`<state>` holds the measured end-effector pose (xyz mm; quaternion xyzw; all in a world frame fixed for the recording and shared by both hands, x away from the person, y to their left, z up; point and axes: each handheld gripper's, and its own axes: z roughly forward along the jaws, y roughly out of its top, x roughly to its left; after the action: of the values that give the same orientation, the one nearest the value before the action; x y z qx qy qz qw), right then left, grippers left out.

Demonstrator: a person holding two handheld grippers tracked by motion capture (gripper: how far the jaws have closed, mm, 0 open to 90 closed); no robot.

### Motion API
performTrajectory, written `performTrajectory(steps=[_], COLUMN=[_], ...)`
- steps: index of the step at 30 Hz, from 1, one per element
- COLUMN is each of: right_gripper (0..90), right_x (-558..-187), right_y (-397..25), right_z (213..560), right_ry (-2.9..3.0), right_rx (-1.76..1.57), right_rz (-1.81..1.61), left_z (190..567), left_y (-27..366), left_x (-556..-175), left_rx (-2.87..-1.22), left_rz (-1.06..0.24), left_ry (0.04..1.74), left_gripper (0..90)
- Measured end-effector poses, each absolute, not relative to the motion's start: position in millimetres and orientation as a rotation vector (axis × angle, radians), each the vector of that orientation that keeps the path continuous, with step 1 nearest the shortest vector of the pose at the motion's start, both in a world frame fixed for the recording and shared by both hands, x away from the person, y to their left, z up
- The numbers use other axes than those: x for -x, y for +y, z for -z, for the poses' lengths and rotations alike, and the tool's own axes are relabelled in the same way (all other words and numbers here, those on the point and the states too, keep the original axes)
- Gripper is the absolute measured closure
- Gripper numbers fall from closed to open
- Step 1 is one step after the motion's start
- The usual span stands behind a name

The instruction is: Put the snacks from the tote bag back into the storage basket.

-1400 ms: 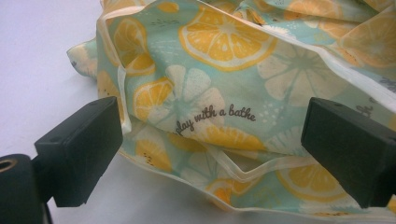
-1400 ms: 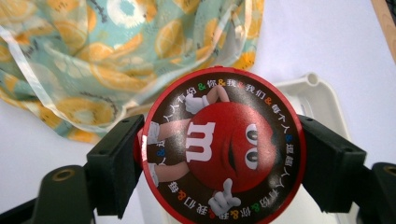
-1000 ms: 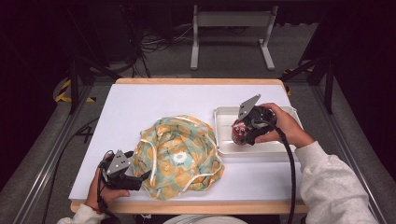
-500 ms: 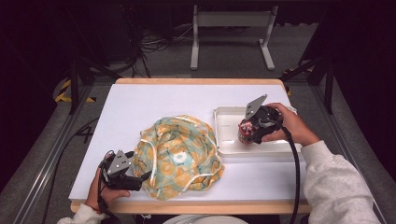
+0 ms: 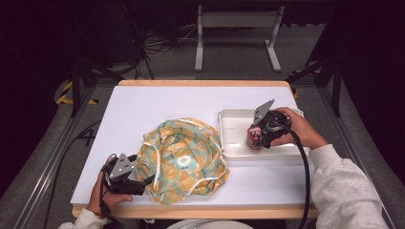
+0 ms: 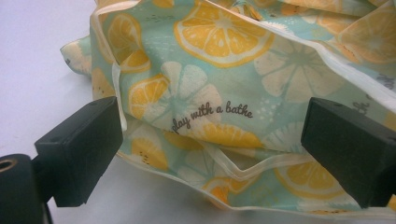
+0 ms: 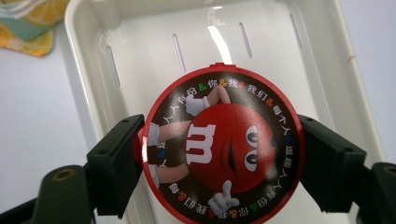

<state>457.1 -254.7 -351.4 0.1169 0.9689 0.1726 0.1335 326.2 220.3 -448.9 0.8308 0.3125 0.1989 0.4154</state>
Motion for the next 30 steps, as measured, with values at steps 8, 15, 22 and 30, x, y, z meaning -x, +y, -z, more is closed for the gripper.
performTrajectory(steps=[8, 15, 22, 30], right_gripper=[23.2, 23.2, 23.2, 23.1], right_x=[-459, -460, -462, -464], right_y=[-266, -273, -277, -279], right_z=[360, 363, 365, 367], right_ry=[2.835, 2.842, 2.842, 2.846], right_rx=[-0.344, -0.353, -0.349, -0.348], right_rz=[-0.497, -0.502, -0.506, -0.532], left_z=[449, 449, 449, 449], left_y=[219, 218, 219, 219], left_x=[-327, -327, -326, -326], left_rx=[-2.094, -2.102, -2.098, -2.101], left_rz=[-0.499, -0.500, -0.499, -0.498], left_ry=[0.785, 0.781, 0.783, 0.781], left_gripper=[6.1, 6.1, 6.1, 6.1])
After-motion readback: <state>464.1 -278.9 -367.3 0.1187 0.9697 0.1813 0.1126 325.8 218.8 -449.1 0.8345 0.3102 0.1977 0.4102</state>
